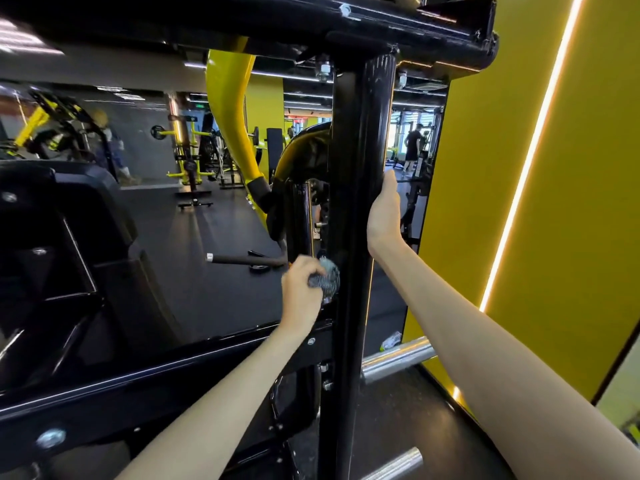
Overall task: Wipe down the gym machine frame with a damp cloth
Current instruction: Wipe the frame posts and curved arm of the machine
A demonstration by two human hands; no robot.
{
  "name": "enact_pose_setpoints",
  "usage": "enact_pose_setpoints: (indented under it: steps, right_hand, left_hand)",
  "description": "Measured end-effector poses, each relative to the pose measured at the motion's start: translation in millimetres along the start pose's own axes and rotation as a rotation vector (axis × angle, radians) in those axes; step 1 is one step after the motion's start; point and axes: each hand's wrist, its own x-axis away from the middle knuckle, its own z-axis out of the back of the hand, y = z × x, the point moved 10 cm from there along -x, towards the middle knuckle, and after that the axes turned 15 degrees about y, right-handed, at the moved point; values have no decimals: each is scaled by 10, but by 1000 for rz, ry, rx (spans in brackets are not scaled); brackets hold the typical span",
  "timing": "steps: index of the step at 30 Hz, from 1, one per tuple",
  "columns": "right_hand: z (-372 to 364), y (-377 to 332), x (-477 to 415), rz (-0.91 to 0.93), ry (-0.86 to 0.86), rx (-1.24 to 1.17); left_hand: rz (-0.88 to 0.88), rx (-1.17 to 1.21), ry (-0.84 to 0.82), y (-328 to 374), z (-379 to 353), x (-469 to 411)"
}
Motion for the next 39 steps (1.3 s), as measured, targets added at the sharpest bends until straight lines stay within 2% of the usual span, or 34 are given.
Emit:
enact_pose_setpoints:
  steps: [3,8,11,15,17,19,21,24,26,28,29,33,36,39]
  right_hand:
    - [5,-2,-4,20,4,28]
    - [0,49,-44,4,16,19]
    - [-34,60,-28,-6,-35,9]
    - [-86,-1,-27,0,-83,113]
    - [-24,-57,1,35,-70,241]
    - [120,-84,50,129,-85,348]
    - [406,108,114,171,-83,448]
    - [1078,769,197,44,-4,576]
    - [1507,1197,349,-60,20,632]
    - [1817,1478,522,-116,-7,675]
    - [1939,1568,576,-122,-20,704]
    - [2203,1772,612,-104,-28,837]
    - [2394,2067,690,-163,-23,923]
    - [2596,2472,964,-306,-109,981]
  left_hand:
    - [8,-55,-59,-19,-28,4]
    - [50,-38,97,413,24,-144]
    - [-16,-33,54,481,33,263]
    - [80,-90,71,402,48,228]
    - [122,-128,112,410,59,150]
    - [6,-146,159,536,45,230]
    - [-200,-184,138,624,-46,537]
    - [-490,-373,-52,392,-325,1245]
    - [-598,-479,-224,13,-448,1755]
    - [-639,-556,-372,-250,-492,2096]
    - [-646,-562,-385,-279,-505,2123]
    - [-716,-560,-150,114,-487,1764]
    - [-755,-621,-117,-59,-420,1838]
    - [-813,-725,-348,-553,-396,2380]
